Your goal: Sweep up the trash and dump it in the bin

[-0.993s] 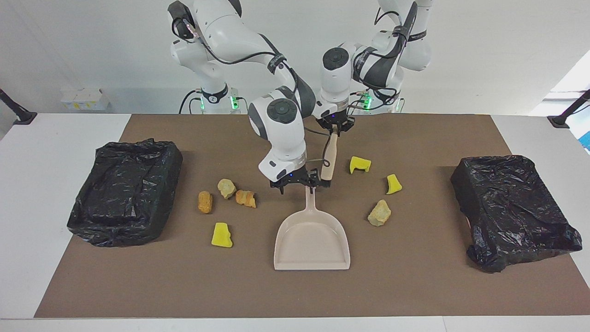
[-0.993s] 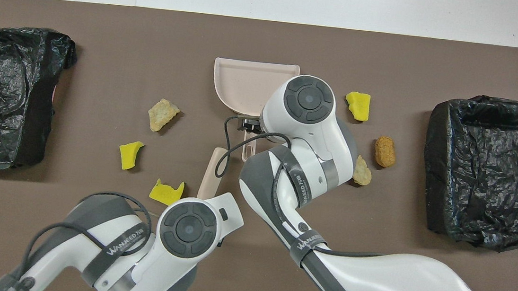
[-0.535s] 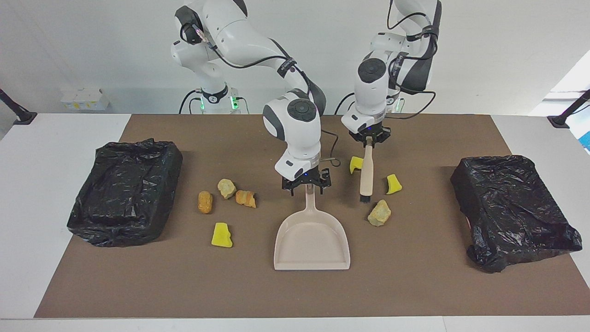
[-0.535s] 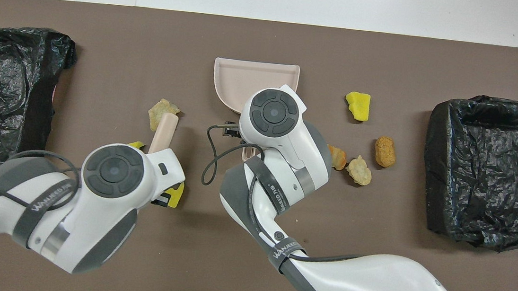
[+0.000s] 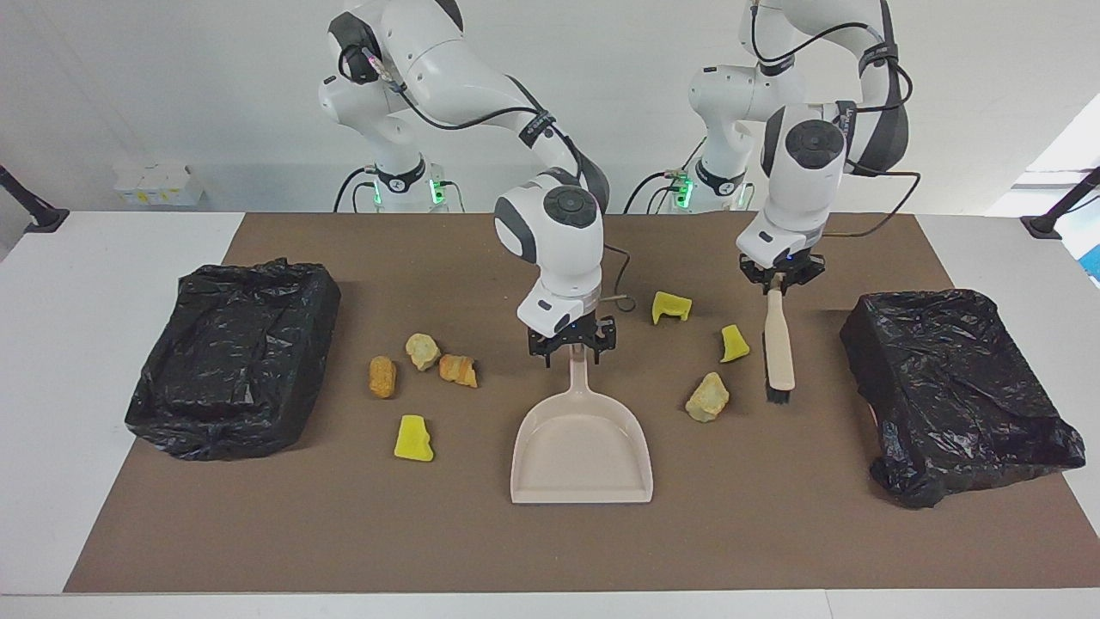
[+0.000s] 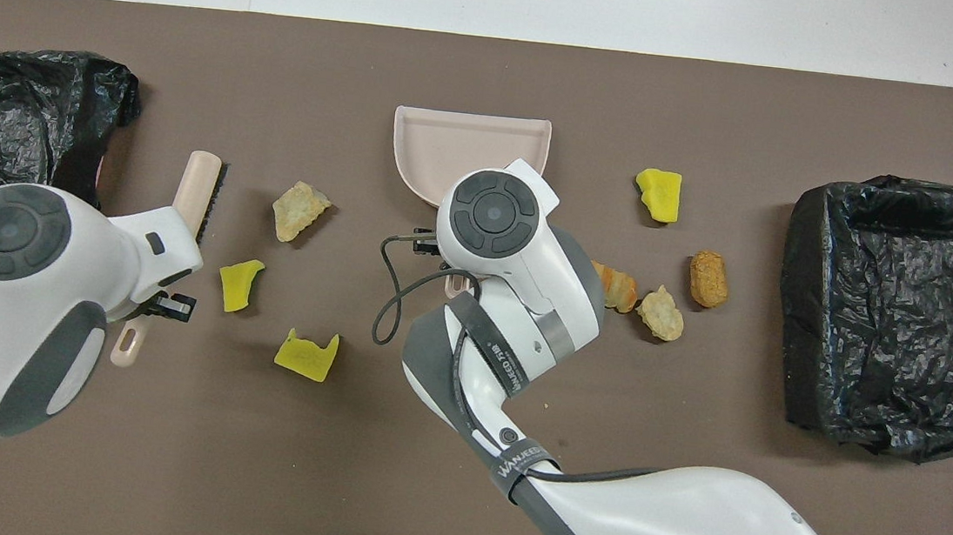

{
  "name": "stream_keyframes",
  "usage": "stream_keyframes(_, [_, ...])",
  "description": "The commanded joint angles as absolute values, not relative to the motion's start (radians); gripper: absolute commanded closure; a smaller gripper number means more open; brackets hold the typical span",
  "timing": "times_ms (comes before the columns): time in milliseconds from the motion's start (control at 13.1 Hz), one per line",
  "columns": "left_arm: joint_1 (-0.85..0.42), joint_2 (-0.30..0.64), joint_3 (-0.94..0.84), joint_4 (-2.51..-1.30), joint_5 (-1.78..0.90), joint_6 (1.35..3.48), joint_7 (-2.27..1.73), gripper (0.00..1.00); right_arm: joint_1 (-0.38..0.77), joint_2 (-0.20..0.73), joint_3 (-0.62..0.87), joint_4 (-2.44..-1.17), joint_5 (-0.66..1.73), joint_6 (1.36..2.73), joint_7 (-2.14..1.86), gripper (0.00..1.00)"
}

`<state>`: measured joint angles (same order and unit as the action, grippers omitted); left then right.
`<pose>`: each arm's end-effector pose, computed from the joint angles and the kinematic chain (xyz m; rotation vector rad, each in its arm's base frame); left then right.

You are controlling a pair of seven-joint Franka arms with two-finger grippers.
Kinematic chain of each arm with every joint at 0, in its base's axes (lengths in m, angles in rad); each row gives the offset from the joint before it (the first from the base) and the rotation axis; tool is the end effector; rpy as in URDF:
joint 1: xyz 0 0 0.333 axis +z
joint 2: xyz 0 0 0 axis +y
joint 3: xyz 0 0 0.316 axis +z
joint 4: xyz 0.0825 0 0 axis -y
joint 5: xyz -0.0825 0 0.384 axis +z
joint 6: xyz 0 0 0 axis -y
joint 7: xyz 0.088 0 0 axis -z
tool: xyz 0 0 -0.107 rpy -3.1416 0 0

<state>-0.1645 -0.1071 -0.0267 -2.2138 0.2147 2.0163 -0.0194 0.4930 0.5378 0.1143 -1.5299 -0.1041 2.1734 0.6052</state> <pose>0.4925 -0.0828 0.4175 -2.9119 0.4001 0.1025 0.5912 0.3905 0.3564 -3.0998 -0.0577 -0.1677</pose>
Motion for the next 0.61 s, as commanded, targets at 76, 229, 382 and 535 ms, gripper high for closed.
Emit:
stream_keyframes(76, [-0.085,-0.091,-0.041,-2.210,0.229,2.033,0.064,1.00,0.491,0.535,0.121,-1.546,-0.133,2.200,0.631,0.33])
stream_keyframes(229, [-0.078,-0.087,-0.041,-2.210,0.229,2.033,0.081,1.00,0.491,0.531,0.120,-1.557,-0.138,2.200,0.627,0.48])
stream_keyframes(382, [-0.077,-0.078,-0.041,-2.221,0.229,2.033,0.101,1.00,0.486,0.528,0.121,-1.562,-0.135,2.197,0.615,0.83])
stream_keyframes(535, [-0.077,-0.078,-0.041,-2.241,0.227,2.037,0.103,1.00,0.486,0.529,0.121,-1.559,-0.129,2.195,0.624,1.00])
